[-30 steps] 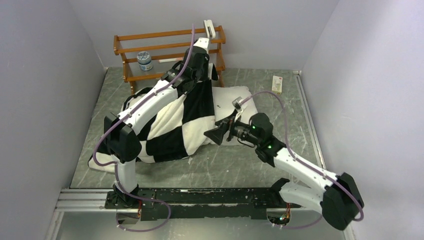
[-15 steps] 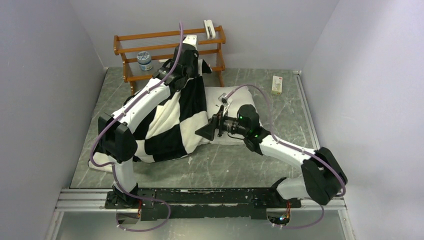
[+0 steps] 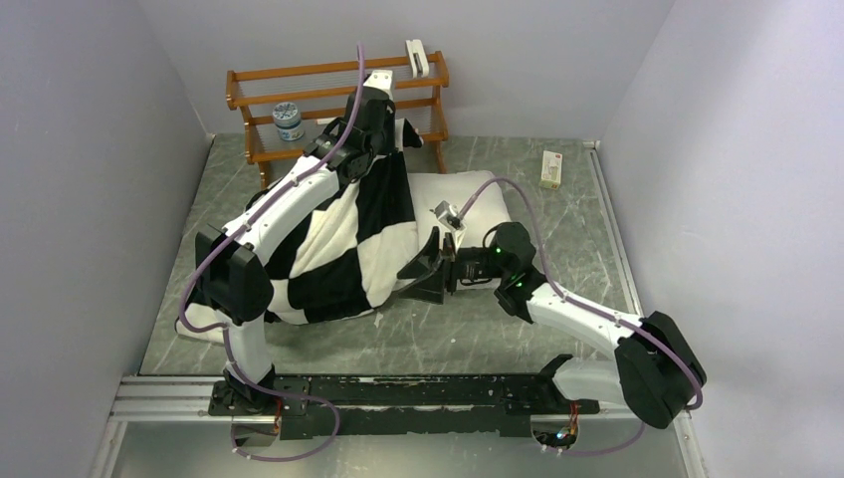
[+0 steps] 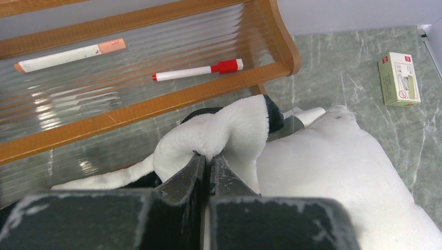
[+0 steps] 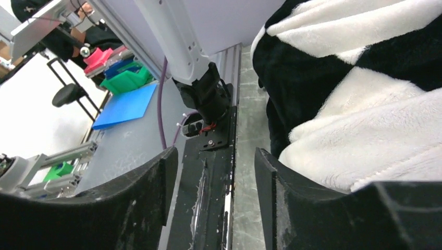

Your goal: Put the pillow into the pillowcase

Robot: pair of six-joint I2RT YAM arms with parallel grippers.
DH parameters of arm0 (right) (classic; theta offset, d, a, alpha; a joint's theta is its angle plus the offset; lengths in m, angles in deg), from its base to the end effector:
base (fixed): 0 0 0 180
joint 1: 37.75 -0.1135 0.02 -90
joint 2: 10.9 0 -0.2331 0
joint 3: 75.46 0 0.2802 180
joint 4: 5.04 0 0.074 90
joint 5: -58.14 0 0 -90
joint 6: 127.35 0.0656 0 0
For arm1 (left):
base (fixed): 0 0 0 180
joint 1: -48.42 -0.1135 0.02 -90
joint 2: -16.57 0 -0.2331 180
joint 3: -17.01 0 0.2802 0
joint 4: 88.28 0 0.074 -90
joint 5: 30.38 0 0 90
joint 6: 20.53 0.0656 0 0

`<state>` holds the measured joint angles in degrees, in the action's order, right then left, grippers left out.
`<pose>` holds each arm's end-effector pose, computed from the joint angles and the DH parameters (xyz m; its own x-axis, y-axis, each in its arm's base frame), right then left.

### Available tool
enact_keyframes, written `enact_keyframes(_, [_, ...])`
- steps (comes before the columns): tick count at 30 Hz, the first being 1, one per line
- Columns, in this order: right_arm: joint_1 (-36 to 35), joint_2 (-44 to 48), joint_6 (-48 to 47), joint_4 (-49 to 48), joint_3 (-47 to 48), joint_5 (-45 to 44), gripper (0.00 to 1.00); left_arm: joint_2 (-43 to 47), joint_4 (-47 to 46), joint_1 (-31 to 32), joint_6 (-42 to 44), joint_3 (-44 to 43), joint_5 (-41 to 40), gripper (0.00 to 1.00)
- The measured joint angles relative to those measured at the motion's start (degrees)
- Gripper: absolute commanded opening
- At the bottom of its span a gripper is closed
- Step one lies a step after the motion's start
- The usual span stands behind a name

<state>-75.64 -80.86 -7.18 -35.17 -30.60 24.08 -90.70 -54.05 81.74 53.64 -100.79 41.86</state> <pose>0.2067 0.2297 0.2233 -0.4404 0.0140 -0.8977 -0.8952 -0.0831 0.4378 0.4201 -0.2522 0.3324 -0.4022 -0.0465 -0.9144 0.1871 0.9734 -0.1318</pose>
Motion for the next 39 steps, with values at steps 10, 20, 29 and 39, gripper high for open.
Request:
enact_keyframes(10, [-0.11,4.98,-3.52,11.91,0.31,-19.98,0.56,0.00,-0.22,-0.02,0.02,0.24,0.00,0.05])
enact_keyframes(20, [0.76,2.89,0.85,24.68,5.11,-34.71,0.49,0.00,-0.22,-0.02,0.04,0.28,0.00,0.05])
enact_keyframes(29, [0.76,-1.92,7.15,21.20,3.89,-33.81,0.60,0.00,-0.52,-0.02,0.22,0.68,-0.02,0.05])
enact_keyframes(39, [0.74,-4.63,13.53,1.86,0.55,-19.63,0.33,0.00,-1.11,-0.02,0.52,1.77,-0.04,0.05])
